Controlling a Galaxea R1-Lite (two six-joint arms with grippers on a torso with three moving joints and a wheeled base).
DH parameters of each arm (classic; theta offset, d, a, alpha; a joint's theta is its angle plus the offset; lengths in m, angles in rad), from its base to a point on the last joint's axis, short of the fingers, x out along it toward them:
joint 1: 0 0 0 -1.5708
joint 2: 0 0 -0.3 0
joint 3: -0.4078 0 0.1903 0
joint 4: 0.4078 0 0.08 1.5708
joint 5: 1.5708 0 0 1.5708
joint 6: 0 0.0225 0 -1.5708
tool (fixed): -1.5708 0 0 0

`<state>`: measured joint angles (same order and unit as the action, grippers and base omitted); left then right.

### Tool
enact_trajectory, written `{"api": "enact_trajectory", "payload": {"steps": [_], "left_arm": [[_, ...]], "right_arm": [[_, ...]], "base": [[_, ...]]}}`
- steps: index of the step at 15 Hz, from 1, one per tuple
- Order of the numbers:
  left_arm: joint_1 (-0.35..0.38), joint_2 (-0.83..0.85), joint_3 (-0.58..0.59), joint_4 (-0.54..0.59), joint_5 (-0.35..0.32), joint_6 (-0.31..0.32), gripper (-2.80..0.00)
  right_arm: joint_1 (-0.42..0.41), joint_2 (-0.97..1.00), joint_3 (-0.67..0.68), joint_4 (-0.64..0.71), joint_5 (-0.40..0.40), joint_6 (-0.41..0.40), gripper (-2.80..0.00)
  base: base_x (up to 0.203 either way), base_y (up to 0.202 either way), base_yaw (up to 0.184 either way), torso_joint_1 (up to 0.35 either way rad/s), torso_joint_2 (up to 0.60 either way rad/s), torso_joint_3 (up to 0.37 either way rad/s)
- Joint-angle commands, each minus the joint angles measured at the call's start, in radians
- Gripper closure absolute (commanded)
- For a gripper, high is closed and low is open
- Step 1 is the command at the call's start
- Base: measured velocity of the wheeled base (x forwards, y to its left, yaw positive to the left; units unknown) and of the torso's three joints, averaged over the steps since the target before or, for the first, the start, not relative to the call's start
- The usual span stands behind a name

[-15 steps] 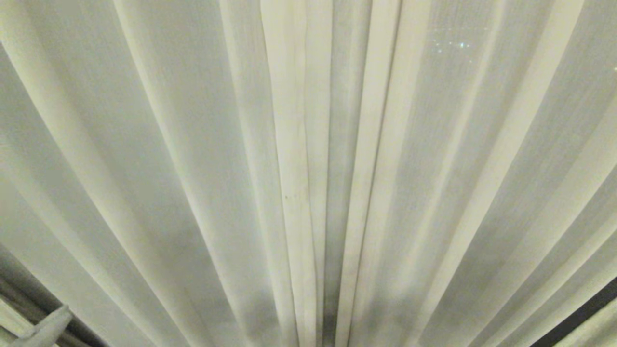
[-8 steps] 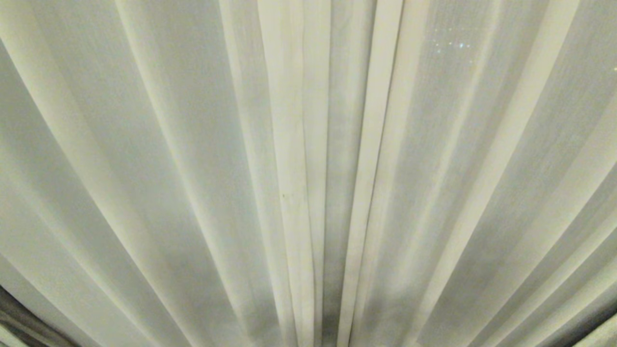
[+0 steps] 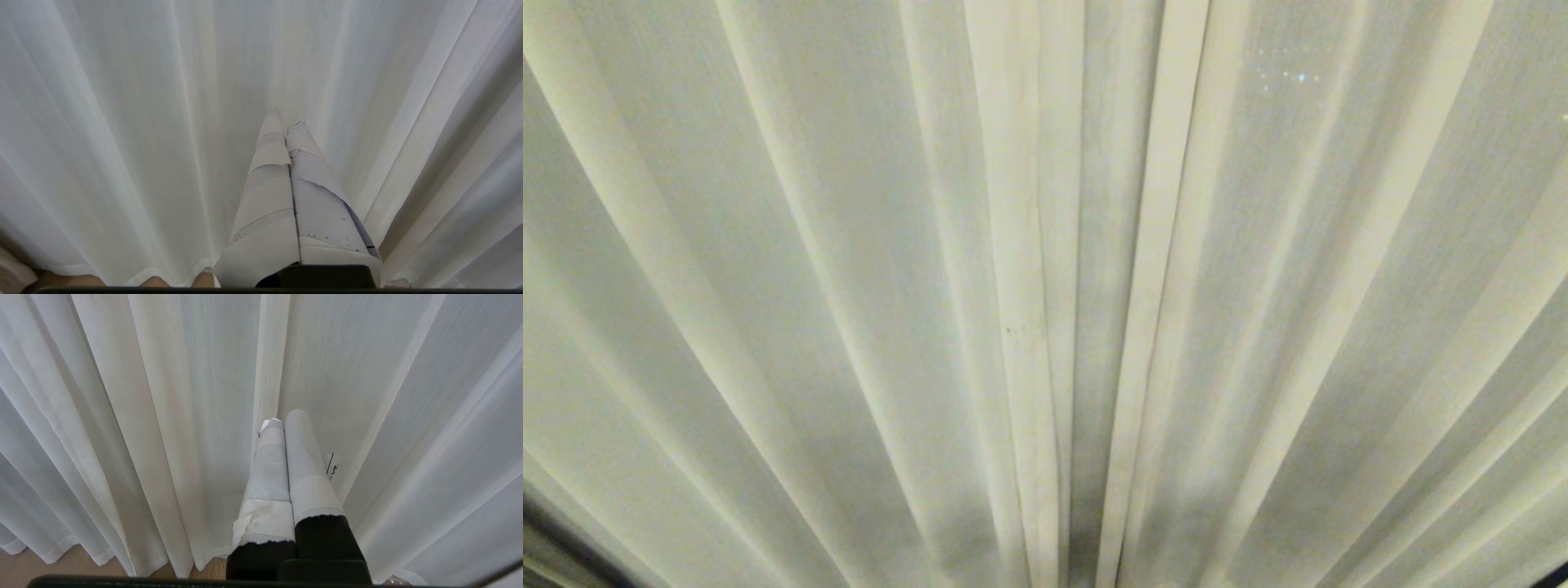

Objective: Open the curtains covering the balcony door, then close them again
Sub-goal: Pull the outer curtains open on both sides

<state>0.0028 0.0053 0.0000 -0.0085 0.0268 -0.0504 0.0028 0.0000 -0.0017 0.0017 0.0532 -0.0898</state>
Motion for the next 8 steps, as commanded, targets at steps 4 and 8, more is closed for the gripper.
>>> {"api": "enact_trajectory", "payload": {"steps": [4, 8], "left_arm": [[-0.003, -0.005, 0.0, -0.001, 0.001, 0.0, 0.0], [-0.003, -0.005, 0.0, 0.001, 0.001, -0.003, 0.0]], "right_arm": [[0.0, 0.002, 0.0, 0.0, 0.0, -0.001, 0.0], [0.0, 0.002, 0.0, 0.0, 0.0, -0.001, 0.0]], "base": [[0.0, 0.0, 0.0, 0.0, 0.0, 0.0], [0.0, 0.0, 0.0, 0.0, 0.0, 0.0]]}}
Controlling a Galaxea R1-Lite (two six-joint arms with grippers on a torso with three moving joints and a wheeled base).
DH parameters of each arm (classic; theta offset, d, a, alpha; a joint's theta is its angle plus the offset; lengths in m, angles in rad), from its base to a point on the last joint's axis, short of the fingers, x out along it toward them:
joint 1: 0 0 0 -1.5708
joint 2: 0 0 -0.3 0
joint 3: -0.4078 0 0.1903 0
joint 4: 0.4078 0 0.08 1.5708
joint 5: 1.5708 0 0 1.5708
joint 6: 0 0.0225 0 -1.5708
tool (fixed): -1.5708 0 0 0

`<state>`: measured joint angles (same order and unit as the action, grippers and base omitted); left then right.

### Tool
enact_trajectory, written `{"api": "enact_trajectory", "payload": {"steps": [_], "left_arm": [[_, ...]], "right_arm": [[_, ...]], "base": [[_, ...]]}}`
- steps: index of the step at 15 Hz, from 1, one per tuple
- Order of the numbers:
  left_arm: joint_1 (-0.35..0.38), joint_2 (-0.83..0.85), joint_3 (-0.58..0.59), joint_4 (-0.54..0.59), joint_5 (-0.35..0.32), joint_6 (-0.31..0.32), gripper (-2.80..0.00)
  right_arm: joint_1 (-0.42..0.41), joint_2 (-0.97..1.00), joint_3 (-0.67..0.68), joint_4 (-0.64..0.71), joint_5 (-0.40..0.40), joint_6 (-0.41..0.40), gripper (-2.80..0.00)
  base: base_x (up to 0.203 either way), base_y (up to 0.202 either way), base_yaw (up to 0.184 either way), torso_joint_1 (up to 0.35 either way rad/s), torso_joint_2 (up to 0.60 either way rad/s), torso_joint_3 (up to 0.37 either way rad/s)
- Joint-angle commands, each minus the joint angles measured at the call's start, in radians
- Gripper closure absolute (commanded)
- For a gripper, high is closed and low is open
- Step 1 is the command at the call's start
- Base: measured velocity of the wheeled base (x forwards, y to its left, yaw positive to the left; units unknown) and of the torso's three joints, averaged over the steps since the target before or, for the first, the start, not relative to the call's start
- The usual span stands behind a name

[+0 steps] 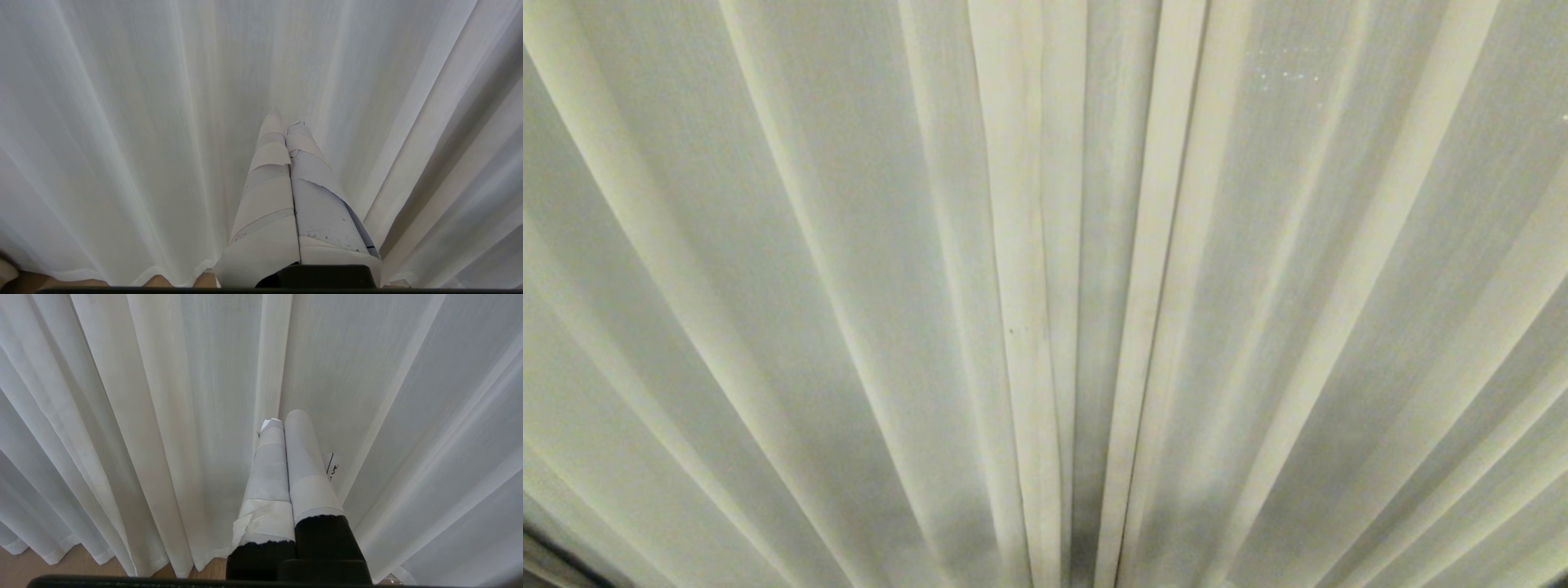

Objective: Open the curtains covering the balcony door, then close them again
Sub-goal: Pull the outer curtains open on both sides

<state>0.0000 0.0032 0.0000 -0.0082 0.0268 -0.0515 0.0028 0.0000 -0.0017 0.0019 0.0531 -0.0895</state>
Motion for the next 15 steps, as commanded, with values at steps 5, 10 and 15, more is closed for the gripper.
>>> {"api": "enact_trajectory", "payload": {"steps": [5, 10, 15], "left_arm": [[0.0, -0.003, 0.0, -0.001, 0.001, -0.005, 0.0], [0.0, -0.003, 0.0, -0.001, 0.001, -0.005, 0.0], [0.0, -0.003, 0.0, -0.001, 0.001, -0.005, 0.0]], "right_arm": [[0.0, 0.001, 0.0, 0.0, 0.001, -0.001, 0.0], [0.0, 0.002, 0.0, 0.0, 0.001, -0.001, 0.0], [0.0, 0.001, 0.0, 0.0, 0.001, -0.001, 0.0]], "base": [[0.0, 0.0, 0.0, 0.0, 0.0, 0.0], [0.0, 0.0, 0.0, 0.0, 0.0, 0.0], [0.0, 0.0, 0.0, 0.0, 0.0, 0.0]]}}
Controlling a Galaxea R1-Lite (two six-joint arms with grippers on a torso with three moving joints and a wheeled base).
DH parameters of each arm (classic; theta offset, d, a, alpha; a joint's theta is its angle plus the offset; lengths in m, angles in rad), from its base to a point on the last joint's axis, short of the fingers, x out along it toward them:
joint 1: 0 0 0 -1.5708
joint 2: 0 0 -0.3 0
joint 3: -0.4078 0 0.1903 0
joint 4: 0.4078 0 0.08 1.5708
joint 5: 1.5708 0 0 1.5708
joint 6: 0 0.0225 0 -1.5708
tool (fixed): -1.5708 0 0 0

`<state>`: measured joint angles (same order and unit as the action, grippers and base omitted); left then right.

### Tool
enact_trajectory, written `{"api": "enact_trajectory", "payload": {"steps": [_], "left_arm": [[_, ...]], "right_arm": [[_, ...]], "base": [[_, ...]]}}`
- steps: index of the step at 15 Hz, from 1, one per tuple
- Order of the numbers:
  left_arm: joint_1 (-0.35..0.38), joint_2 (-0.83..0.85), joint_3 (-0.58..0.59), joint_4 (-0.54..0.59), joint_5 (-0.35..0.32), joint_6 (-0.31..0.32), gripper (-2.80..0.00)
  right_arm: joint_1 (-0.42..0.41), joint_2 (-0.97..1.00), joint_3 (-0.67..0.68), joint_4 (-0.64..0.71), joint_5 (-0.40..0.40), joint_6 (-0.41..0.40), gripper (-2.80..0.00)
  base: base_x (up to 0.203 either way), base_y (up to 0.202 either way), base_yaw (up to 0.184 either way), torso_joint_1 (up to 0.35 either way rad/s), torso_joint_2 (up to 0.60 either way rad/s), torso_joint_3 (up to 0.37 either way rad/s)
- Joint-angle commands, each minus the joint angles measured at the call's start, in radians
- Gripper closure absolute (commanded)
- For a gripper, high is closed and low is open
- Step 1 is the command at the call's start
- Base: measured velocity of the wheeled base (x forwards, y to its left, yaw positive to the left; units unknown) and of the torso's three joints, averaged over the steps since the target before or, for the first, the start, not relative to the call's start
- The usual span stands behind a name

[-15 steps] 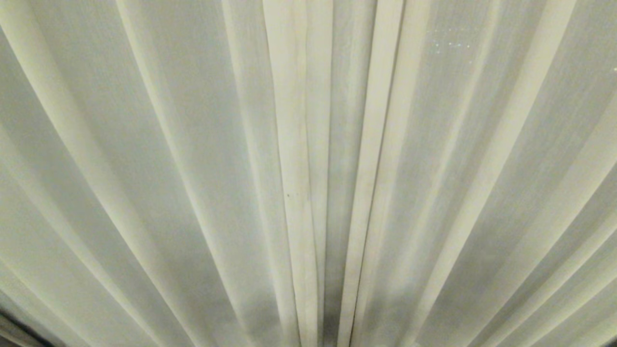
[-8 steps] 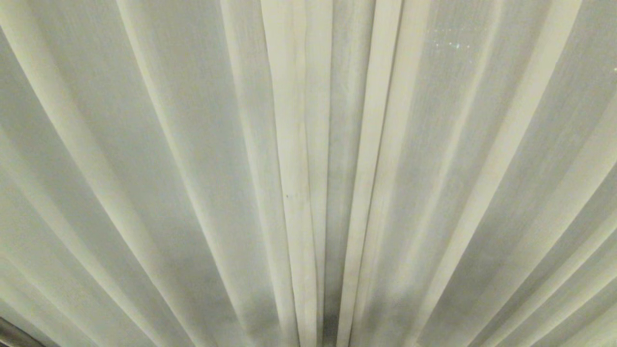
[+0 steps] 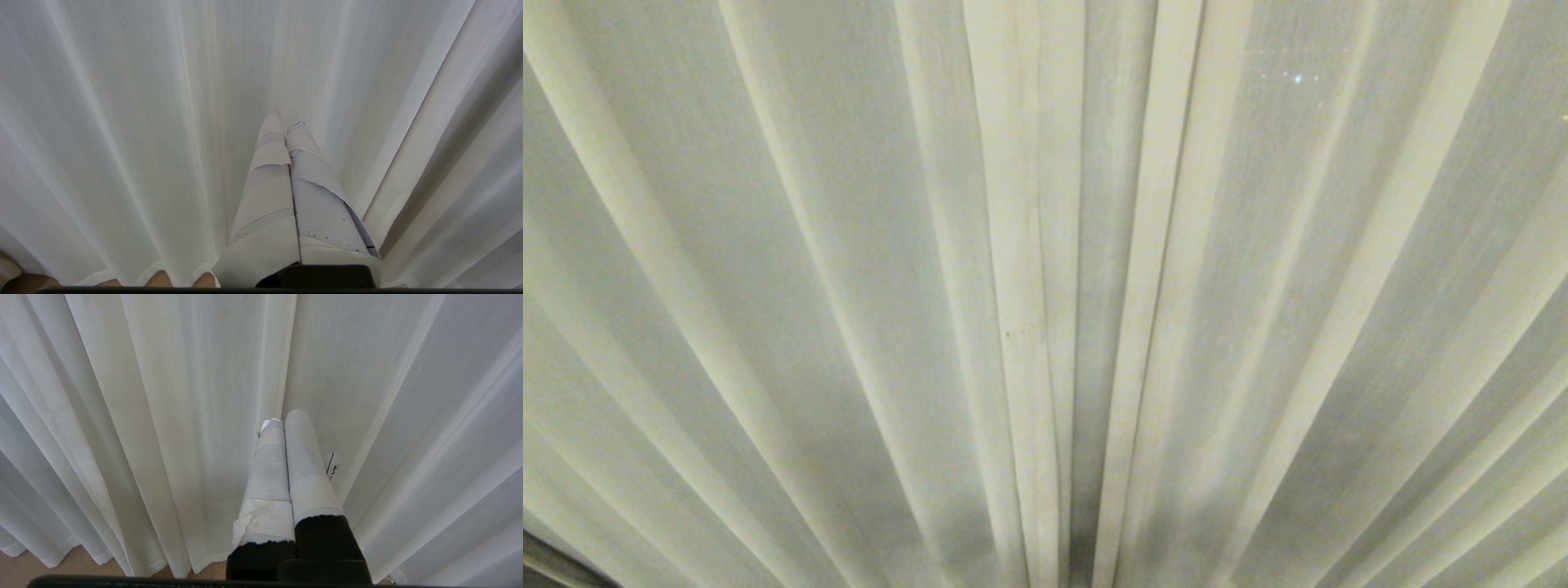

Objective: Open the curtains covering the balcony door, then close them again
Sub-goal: Pull the outer curtains open on both sides

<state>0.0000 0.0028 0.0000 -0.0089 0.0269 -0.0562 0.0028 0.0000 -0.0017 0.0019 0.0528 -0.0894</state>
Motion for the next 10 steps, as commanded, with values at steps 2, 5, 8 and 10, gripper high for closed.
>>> {"api": "enact_trajectory", "payload": {"steps": [2, 5, 8, 10], "left_arm": [[0.001, -0.003, 0.0, -0.002, -0.001, 0.004, 0.0], [0.001, -0.003, -0.026, 0.001, -0.012, 0.007, 0.0], [0.002, -0.003, -0.07, 0.01, -0.013, 0.007, 0.0], [0.002, -0.003, -0.086, 0.01, -0.028, 0.007, 0.0]], "right_arm": [[0.0, 0.002, 0.0, 0.0, 0.001, -0.001, 0.0], [0.0, 0.002, 0.0, 0.0, 0.001, -0.001, 0.0], [0.0, 0.002, 0.0, 0.0, 0.001, -0.001, 0.0], [0.0, 0.001, 0.0, 0.001, 0.001, -0.001, 0.0]], "base": [[0.0, 0.0, 0.0, 0.0, 0.0, 0.0], [0.0, 0.0, 0.0, 0.0, 0.0, 0.0], [0.0, 0.0, 0.0, 0.0, 0.0, 0.0], [0.0, 0.0, 0.0, 0.0, 0.0, 0.0]]}}
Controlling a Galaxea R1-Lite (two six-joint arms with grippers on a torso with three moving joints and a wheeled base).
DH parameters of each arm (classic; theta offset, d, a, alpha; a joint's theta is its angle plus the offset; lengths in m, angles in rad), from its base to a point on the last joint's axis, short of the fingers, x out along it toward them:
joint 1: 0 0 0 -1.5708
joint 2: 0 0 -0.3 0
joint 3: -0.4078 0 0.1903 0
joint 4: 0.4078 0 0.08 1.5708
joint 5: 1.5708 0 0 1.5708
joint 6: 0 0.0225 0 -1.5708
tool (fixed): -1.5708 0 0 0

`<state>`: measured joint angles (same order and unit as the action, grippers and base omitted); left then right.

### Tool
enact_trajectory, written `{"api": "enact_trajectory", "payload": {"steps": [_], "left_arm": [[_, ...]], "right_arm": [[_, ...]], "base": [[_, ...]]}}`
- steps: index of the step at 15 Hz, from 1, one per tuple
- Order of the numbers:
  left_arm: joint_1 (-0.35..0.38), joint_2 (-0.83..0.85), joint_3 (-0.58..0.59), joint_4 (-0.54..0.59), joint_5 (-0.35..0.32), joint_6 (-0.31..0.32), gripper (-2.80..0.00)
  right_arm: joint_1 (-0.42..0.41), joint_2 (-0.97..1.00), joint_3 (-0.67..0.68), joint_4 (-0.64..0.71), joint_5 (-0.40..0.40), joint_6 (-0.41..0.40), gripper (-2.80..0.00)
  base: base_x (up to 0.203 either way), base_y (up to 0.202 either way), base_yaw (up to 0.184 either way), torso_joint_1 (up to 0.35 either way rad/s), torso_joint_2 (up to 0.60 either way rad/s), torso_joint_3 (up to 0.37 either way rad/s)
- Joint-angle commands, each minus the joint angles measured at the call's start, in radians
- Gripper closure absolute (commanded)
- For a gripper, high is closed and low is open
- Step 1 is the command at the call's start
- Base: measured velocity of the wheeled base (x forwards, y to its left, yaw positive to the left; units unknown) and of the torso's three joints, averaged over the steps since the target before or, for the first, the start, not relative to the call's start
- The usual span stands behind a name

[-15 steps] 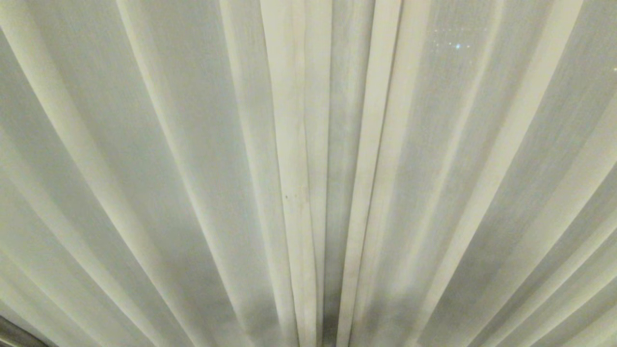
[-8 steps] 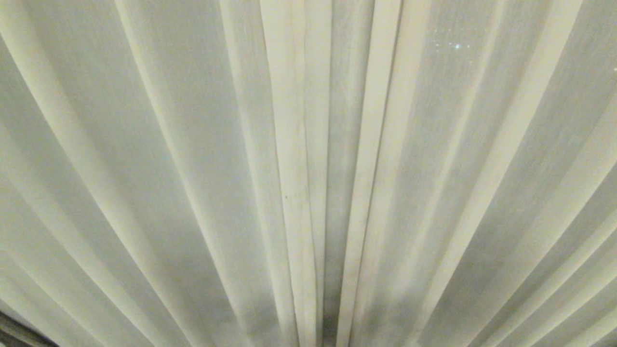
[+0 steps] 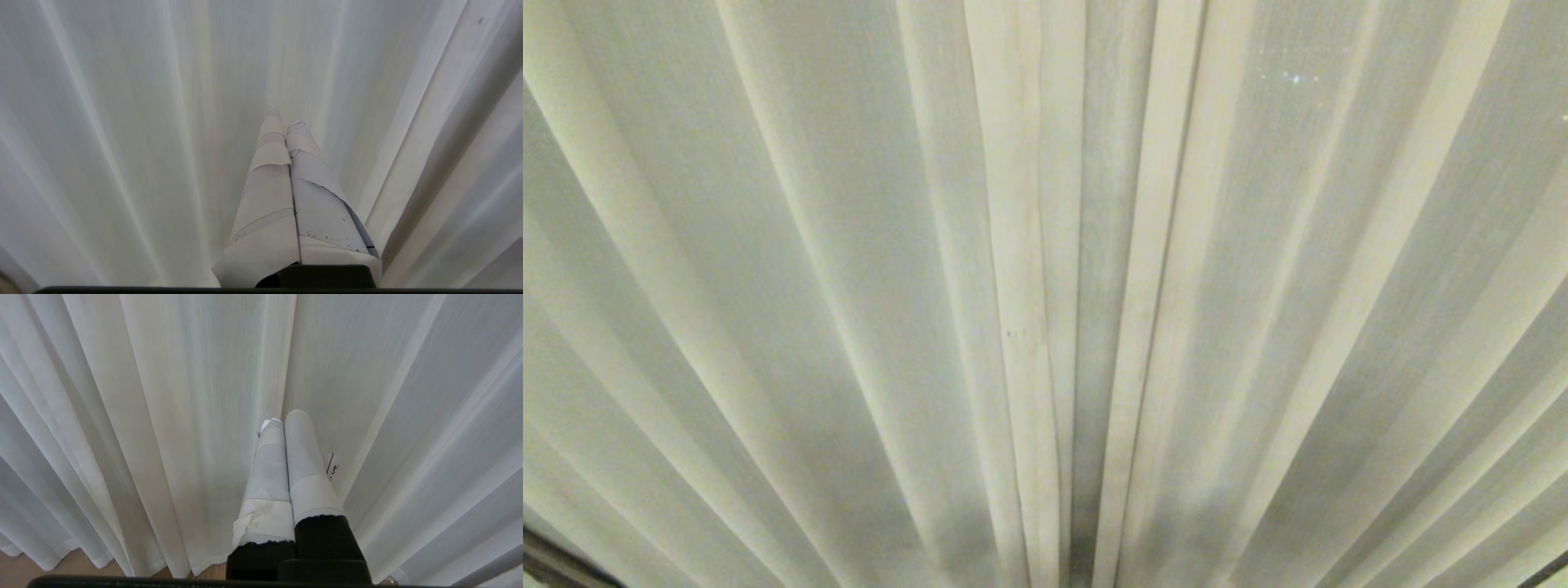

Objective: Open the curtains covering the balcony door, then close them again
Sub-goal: Pull the outer curtains open on both sides

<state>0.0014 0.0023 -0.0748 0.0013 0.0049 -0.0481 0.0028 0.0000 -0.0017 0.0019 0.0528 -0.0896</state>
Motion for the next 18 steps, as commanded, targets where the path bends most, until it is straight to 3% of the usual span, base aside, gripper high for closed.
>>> {"api": "enact_trajectory", "payload": {"steps": [1, 7, 11, 15, 18], "left_arm": [[0.0, -0.002, -0.02, 0.0, -0.02, -0.001, 0.0], [-0.001, 0.039, -0.111, 0.051, -0.089, -0.003, 0.0], [-0.025, 0.232, -0.19, 0.008, -0.092, -0.003, 0.0], [-0.152, 0.51, -0.3, -0.133, -0.092, -0.003, 0.0], [-0.349, 0.688, -0.434, -0.209, -0.093, -0.003, 0.0]], "right_arm": [[0.0, 0.002, 0.0, 0.0, 0.001, -0.001, 0.0], [0.0, 0.0, 0.0, 0.0, 0.001, -0.001, 0.0], [0.0, 0.002, 0.0, 0.001, 0.001, -0.001, 0.0], [0.0, 0.002, 0.0, 0.0, 0.001, -0.001, 0.0], [0.0, 0.002, 0.0, 0.0, 0.001, -0.001, 0.0]], "base": [[0.0, 0.0, 0.0, 0.0, 0.0, 0.0], [0.0, 0.0, 0.0, 0.0, 0.0, 0.0], [0.0, 0.0, 0.0, 0.0, 0.0, 0.0], [0.0, 0.0, 0.0, 0.0, 0.0, 0.0], [0.0, 0.0, 0.0, 0.0, 0.0, 0.0]]}}
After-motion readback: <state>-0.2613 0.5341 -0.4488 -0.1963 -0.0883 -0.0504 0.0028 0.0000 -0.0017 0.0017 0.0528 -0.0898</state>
